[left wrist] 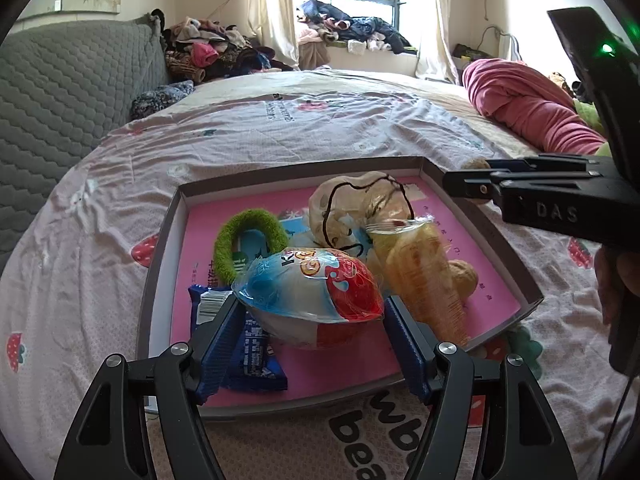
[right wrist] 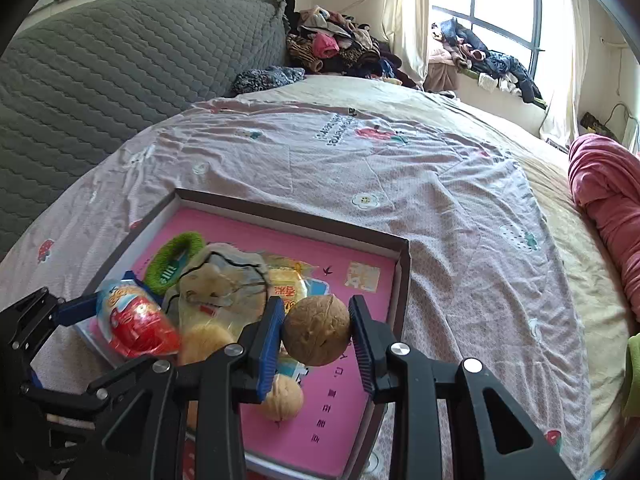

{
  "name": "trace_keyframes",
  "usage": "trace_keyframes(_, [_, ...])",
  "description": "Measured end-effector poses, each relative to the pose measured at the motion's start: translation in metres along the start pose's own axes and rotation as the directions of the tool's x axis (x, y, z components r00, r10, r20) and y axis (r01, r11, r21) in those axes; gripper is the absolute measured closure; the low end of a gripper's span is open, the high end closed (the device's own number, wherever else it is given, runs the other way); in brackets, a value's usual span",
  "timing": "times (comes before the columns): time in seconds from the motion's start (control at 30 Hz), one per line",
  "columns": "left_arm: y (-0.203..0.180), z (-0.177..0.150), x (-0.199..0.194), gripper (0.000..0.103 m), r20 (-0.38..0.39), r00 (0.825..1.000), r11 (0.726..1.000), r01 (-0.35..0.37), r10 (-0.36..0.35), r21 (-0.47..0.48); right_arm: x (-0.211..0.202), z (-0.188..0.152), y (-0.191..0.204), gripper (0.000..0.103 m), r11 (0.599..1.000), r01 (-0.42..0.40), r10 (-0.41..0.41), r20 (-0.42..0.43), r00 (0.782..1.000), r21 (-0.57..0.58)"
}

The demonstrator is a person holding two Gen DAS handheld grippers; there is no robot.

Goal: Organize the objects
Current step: 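Carry the egg toy and walnut over the tray with both tools, then lower both tools into the tray and open the right tool to drop the walnut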

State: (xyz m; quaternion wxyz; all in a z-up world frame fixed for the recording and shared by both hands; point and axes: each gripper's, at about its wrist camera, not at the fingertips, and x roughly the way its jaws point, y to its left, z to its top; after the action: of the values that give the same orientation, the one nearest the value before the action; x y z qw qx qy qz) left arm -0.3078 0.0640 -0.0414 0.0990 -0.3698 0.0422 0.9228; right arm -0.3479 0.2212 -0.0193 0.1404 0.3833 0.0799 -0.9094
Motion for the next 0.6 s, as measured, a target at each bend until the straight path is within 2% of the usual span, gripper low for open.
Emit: trace_keyframes(0.6, [-0.002, -0.012, 0.005, 0.030, 0.020, 0.999, 1.000, 0.030, -0.030, 0.000, 0.051, 0.005, -0.005, 0.069, 1.000, 0.011, -0.010, -0.051, 0.999, 0.019])
